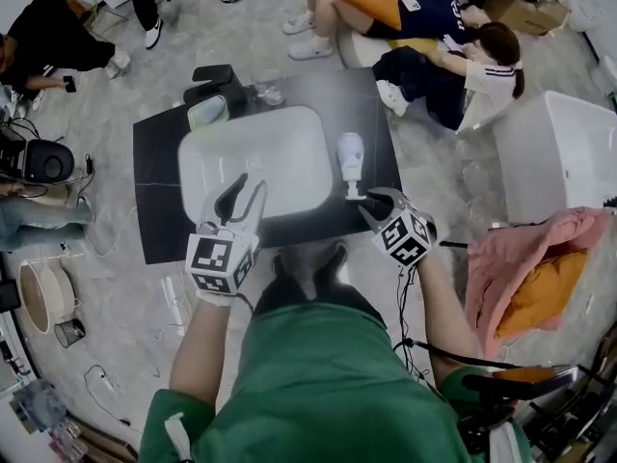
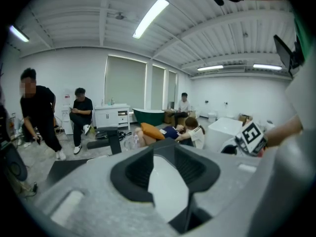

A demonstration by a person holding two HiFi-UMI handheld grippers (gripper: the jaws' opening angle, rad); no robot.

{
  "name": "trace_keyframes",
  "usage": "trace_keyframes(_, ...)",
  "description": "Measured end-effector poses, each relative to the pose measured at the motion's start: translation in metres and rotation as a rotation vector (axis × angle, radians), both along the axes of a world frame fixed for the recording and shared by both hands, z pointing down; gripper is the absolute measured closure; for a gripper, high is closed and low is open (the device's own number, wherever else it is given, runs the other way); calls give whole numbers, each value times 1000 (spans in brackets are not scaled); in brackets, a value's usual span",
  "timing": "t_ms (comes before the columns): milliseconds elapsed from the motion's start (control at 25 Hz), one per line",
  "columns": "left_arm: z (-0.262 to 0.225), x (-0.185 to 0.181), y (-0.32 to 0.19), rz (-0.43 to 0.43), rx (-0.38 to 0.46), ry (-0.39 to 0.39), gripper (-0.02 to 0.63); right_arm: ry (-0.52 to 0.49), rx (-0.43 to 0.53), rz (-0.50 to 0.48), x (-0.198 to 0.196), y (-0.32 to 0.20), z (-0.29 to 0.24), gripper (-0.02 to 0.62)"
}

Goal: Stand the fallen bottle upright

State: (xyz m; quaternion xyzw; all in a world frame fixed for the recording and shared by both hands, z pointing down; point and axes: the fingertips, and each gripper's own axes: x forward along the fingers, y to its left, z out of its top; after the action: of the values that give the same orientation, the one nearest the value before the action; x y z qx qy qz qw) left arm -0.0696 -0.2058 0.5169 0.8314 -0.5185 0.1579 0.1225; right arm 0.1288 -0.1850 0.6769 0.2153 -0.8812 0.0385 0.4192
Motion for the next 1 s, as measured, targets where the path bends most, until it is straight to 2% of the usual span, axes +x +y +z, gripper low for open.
trace_keyframes(440, 57, -28, -11, -7, -102, 6, 476, 191, -36, -151, -7, -11, 60, 492)
trace_keyframes(720, 66, -43, -13, -9, -121, 13, 479, 250, -73, -223, -14, -13, 76, 495)
trace_keyframes(1000, 72, -48, -19, 5, -130, 31, 485, 263, -73, -240, -17, -13, 79, 527)
